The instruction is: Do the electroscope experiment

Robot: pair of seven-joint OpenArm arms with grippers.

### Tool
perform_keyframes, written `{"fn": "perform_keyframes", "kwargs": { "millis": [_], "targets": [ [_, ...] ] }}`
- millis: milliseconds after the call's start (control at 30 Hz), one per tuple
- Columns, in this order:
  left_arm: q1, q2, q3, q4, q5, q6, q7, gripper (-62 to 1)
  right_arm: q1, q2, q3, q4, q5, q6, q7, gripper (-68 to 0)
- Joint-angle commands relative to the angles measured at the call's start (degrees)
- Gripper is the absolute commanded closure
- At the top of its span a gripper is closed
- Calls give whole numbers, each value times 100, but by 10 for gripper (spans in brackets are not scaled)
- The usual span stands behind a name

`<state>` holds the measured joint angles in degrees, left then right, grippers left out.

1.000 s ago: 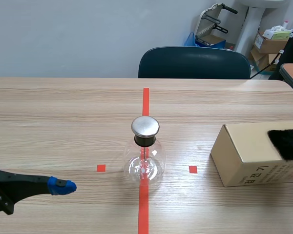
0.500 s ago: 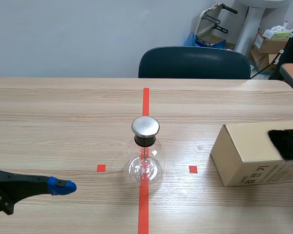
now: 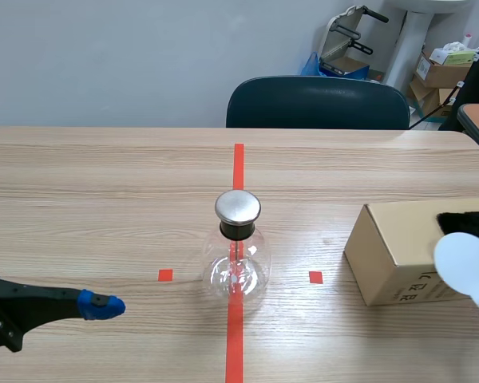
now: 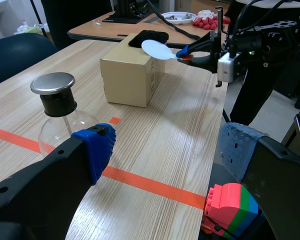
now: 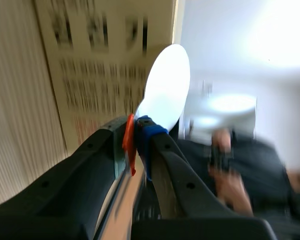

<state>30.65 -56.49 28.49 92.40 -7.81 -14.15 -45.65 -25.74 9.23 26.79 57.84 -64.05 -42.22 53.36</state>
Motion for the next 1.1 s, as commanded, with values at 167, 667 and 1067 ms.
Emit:
{"fn": "perform_keyframes", "kwargs": {
  "millis": [167,667,1067],
  "targets": [
    [26,31,37,72,-55,-17,-94,-450,4,92,22,17,59,-264,-1228,-19],
    [26,31,37,72,-55,-20,-109,-450,17,87,22,17,162,-264,-1040,-19],
    [26,33,37,72,-120,-20,-107,-450,20,87,22,17,107,-264,761,-19]
  ]
}}
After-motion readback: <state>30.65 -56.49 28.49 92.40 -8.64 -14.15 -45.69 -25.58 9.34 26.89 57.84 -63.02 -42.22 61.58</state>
